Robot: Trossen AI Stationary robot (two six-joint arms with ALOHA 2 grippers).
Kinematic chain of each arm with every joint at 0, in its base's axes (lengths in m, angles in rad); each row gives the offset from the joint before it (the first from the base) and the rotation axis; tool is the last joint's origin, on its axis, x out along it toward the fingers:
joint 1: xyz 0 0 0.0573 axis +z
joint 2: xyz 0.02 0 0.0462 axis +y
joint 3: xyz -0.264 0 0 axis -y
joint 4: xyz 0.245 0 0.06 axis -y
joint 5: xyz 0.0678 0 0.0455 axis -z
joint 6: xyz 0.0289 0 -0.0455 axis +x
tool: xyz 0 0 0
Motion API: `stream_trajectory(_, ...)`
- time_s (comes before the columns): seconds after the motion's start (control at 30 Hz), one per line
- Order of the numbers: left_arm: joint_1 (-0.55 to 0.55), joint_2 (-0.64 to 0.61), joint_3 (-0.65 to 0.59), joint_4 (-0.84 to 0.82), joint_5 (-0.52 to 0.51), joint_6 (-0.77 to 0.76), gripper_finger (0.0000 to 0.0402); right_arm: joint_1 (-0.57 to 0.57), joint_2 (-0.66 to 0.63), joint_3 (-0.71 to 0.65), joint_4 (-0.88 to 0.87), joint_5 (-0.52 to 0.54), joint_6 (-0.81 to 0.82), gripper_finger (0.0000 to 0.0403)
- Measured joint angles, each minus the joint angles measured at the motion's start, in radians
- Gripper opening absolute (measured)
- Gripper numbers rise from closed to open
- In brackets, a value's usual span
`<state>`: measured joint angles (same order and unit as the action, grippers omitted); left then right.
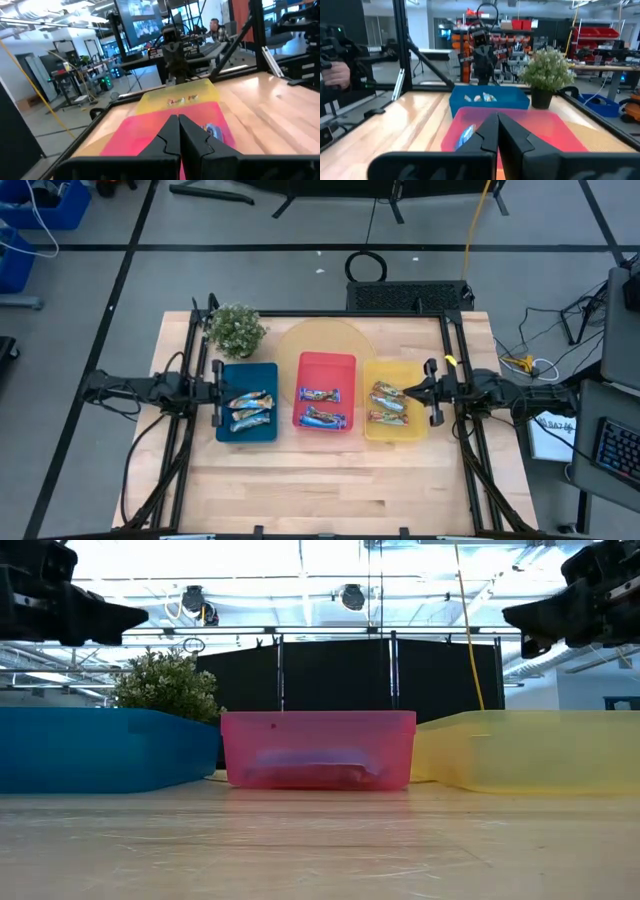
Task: Pick and place Granola Bars by type
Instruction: Return to Home Position
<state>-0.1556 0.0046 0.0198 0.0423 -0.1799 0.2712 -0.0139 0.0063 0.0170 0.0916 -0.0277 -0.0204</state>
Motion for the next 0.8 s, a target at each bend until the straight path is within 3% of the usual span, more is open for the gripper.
stream_trajectory(0.8, 0.0, 0.001, -0.008, -0.006, 0.021, -0.074, 0.0008, 0.0, 0.0, -0.002, 0.007, -0.001, -0.018, 0.0)
